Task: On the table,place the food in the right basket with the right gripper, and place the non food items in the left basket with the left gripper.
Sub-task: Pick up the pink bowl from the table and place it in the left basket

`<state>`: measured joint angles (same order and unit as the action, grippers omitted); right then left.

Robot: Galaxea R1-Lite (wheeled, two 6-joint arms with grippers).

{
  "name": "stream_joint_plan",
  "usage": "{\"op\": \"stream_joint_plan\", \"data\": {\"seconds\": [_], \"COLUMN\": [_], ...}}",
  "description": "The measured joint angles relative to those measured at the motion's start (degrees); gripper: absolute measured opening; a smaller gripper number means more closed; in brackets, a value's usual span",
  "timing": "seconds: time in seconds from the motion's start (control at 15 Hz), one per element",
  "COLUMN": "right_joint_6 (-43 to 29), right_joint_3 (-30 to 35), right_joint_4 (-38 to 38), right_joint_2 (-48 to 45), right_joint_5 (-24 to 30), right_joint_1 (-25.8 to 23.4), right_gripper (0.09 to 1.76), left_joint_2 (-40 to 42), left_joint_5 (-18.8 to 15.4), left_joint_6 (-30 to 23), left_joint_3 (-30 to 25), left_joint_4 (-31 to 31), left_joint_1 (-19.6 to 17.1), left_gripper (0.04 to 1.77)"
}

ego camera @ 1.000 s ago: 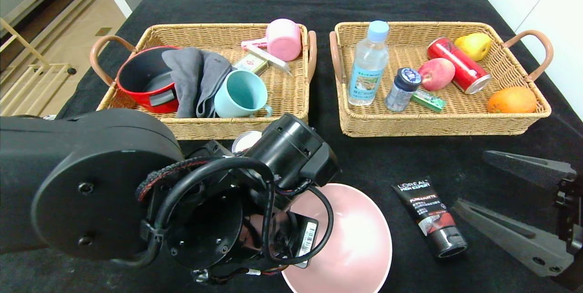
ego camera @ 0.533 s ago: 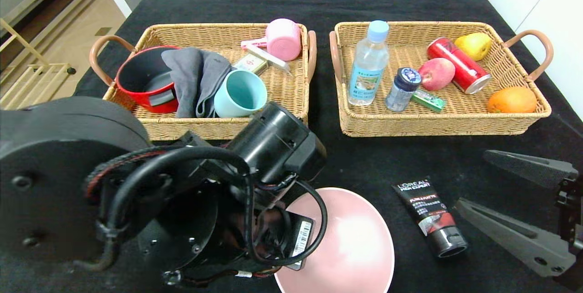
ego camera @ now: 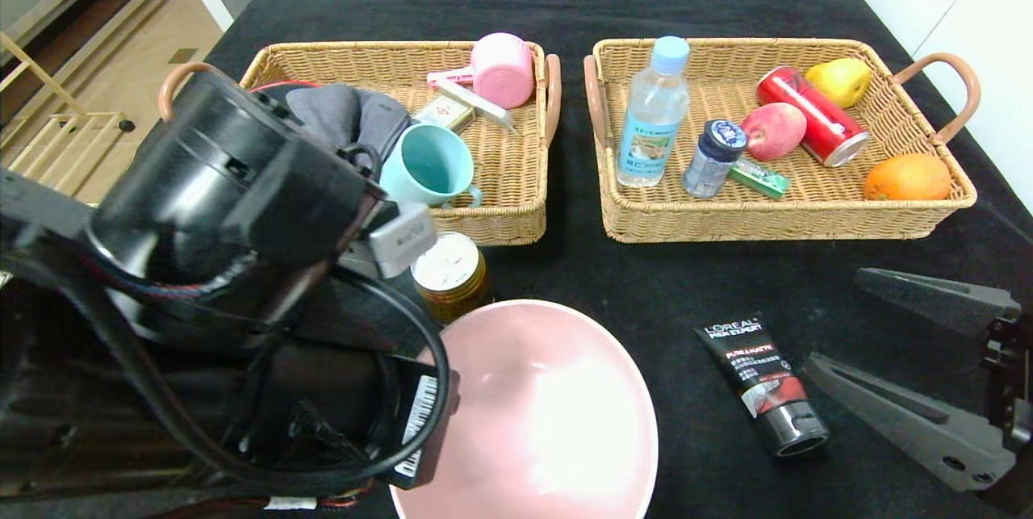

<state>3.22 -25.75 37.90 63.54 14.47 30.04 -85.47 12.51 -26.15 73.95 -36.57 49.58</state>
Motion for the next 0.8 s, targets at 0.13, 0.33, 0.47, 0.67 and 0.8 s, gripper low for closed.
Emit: {"op": "stream_joint_plan", "data": {"seconds": [0.13,0.33,0.47,0.67,0.8], "right_joint_6": [0.0,-0.02,0.0,-0.02,-0.02], "right_joint_3": [0.06,0.1,0.04,-0.05,-0.07], "right_joint_4": [0.02,0.0,0.02,0.1,0.1], "right_joint_2": [0.11,0.22,0.22,0.21,0.18], "right_joint_5": [-0.06,-0.09,-0.09,-0.06,-0.06], "right_joint_1": [0.0,0.0,0.0,0.0,0.0], "right_gripper": [1.71,1.71,1.71,1.71,1.71], "left_joint_2": [2.58,5.21,6.03,6.39,5.97], "left_joint_5": [-0.2,-0.2,-0.46,-1.57,-1.84], "left_joint_6": [1.12,2.94,4.46,5.75,6.25], "left_joint_3": [-0.05,1.35,3.69,7.91,9.18], "left_joint_4": [0.05,0.55,0.9,2.62,7.36], "left_joint_1": [-3.13,-8.05,-12.54,-18.66,-22.6], "left_gripper": [0.17,0.17,0.17,0.17,0.17]}}
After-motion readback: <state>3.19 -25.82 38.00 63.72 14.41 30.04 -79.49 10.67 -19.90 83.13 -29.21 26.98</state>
